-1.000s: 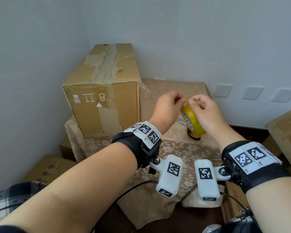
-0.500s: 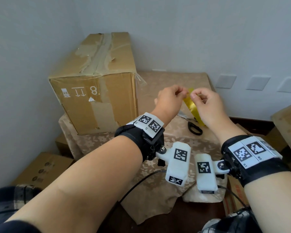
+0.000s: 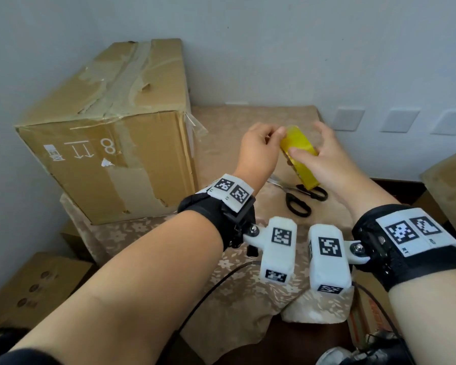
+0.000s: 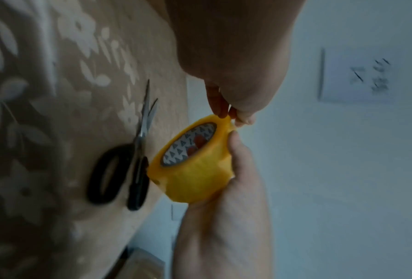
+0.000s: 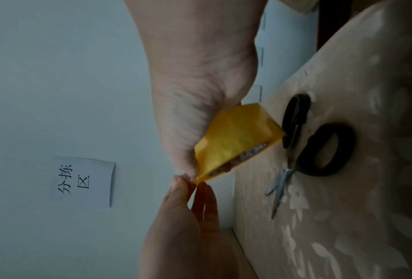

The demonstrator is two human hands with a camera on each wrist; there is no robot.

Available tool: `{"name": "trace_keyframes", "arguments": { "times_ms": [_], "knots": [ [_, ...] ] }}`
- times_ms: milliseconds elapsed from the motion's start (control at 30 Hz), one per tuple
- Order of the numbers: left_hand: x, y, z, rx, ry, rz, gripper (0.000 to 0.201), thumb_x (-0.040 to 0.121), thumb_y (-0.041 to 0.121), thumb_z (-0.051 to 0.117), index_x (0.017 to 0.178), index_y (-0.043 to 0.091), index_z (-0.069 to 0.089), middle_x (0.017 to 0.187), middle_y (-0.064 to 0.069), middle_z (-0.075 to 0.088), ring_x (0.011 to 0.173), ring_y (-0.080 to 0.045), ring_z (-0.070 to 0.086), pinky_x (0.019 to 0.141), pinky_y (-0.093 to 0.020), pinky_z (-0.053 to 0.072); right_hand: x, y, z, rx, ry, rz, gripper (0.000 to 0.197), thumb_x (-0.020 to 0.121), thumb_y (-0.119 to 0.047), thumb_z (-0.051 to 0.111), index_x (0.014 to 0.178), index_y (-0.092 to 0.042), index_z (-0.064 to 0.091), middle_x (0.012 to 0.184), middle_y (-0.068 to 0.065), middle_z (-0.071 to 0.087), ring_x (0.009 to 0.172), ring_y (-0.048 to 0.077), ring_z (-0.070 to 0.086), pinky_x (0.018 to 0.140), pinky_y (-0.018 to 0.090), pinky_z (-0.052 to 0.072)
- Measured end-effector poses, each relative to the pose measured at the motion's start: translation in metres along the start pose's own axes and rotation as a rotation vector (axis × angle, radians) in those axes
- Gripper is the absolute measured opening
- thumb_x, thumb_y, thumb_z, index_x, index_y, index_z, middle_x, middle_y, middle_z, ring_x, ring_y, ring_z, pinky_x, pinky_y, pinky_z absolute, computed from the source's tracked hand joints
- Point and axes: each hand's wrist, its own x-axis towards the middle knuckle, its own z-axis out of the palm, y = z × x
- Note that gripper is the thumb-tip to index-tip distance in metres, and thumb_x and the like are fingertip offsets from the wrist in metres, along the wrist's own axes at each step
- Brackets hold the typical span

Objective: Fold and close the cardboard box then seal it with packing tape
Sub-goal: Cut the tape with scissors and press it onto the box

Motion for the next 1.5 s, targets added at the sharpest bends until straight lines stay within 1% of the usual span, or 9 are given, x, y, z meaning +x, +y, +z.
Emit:
{"name": "trace_keyframes", "arguments": {
  "times_ms": [100, 267, 400, 600, 733, 833, 1200, 1367, 1500],
  "knots": [
    [0.002, -0.002, 0.002, -0.161, -0.039, -0.206, 0.018, 0.094, 0.014, 0.053, 0.084, 0.005, 0.065, 0.078, -0.01, 0.061, 0.071, -0.017, 0.056, 0.082, -0.036, 0.052, -0.001, 0.002, 0.006, -0.189, 0.034, -0.087, 0.068, 0.083, -0.04, 0.068, 0.139, -0.025, 0.033, 0.134, 0.001, 0.053, 0.121, 0.022, 0.052, 0.102, 0.041, 0.041],
    [-0.001, -0.014, -0.011, -0.161, -0.052, -0.411, 0.047, 0.098, 0.013, 0.047, 0.141, 0.0, 0.034, 0.1, -0.01, 0.06, 0.078, -0.016, 0.061, 0.075, -0.025, 0.053, 0.012, 0.005, 0.006, -0.726, 0.23, -0.196, 0.048, 0.09, -0.038, 0.06, 0.136, -0.027, 0.047, 0.133, 0.003, 0.057, 0.125, 0.026, 0.045, 0.1, 0.035, 0.021],
    [-0.013, -0.024, -0.027, 0.035, -0.215, -0.302, 0.035, 0.095, 0.008, 0.049, 0.128, -0.004, 0.052, 0.104, -0.017, 0.065, 0.095, -0.028, 0.063, 0.094, -0.039, 0.05, 0.029, 0.023, 0.02, -0.851, 0.142, -0.186, 0.045, 0.092, -0.028, 0.058, 0.136, -0.036, 0.048, 0.135, 0.003, 0.054, 0.13, 0.028, 0.035, 0.106, 0.042, 0.018],
    [-0.027, -0.012, -0.061, 0.389, -0.487, -0.107, 0.026, 0.095, 0.018, 0.052, 0.112, 0.004, 0.067, 0.102, -0.015, 0.069, 0.096, -0.025, 0.062, 0.086, -0.032, 0.048, 0.021, -0.002, 0.039, -0.778, -0.036, -0.19, 0.049, 0.093, -0.016, 0.049, 0.141, -0.025, 0.044, 0.143, 0.01, 0.045, 0.129, 0.033, 0.04, 0.11, 0.043, 0.029],
    [-0.033, 0.013, -0.089, 0.488, -0.515, -0.012, 0.026, 0.092, 0.009, 0.051, 0.111, 0.007, 0.068, 0.106, -0.01, 0.07, 0.098, -0.022, 0.063, 0.089, -0.028, 0.048, -0.002, -0.043, 0.042, -0.109, -0.011, -0.295, 0.038, 0.092, -0.006, 0.049, 0.128, -0.017, 0.056, 0.122, 0.002, 0.061, 0.111, 0.016, 0.057, 0.093, 0.02, 0.039],
    [-0.035, 0.04, -0.118, 0.539, -0.441, 0.068, 0.028, 0.087, 0.004, 0.049, 0.102, 0.009, 0.072, 0.099, -0.007, 0.072, 0.093, -0.022, 0.065, 0.087, -0.028, 0.05, -0.025, -0.076, 0.05, 0.125, -0.192, -0.276, 0.045, 0.085, 0.005, 0.053, 0.127, -0.013, 0.055, 0.114, 0.0, 0.061, 0.111, 0.016, 0.058, 0.094, 0.024, 0.045],
    [-0.038, 0.092, -0.192, 0.604, -0.225, 0.22, 0.023, 0.081, 0.002, 0.047, 0.085, 0.004, 0.069, 0.074, -0.009, 0.066, 0.061, -0.019, 0.059, 0.061, -0.029, 0.049, -0.06, -0.138, 0.095, 0.137, -0.271, -0.28, 0.053, 0.078, -0.019, 0.077, 0.123, -0.004, 0.054, 0.107, 0.008, 0.064, 0.095, 0.017, 0.061, 0.087, 0.028, 0.049],
    [-0.019, 0.07, -0.207, 0.932, -0.198, 0.405, 0.028, 0.087, 0.017, 0.054, 0.112, 0.012, 0.064, 0.112, -0.009, 0.059, 0.102, -0.025, 0.054, 0.084, -0.031, 0.039, -0.058, -0.142, 0.099, -0.15, -0.126, -0.318, 0.053, 0.079, -0.022, 0.075, 0.125, -0.006, 0.054, 0.109, 0.008, 0.062, 0.098, 0.019, 0.06, 0.087, 0.032, 0.048],
    [-0.009, 0.061, -0.206, 0.89, -0.314, 0.353, 0.032, 0.091, 0.026, 0.057, 0.12, 0.013, 0.061, 0.114, -0.009, 0.059, 0.105, -0.024, 0.054, 0.086, -0.027, 0.038, -0.064, -0.144, 0.102, -0.073, -0.124, -0.219, 0.053, 0.077, -0.042, 0.067, 0.121, -0.012, 0.058, 0.114, 0.004, 0.062, 0.104, 0.019, 0.059, 0.092, 0.038, 0.048]
  ]
}}
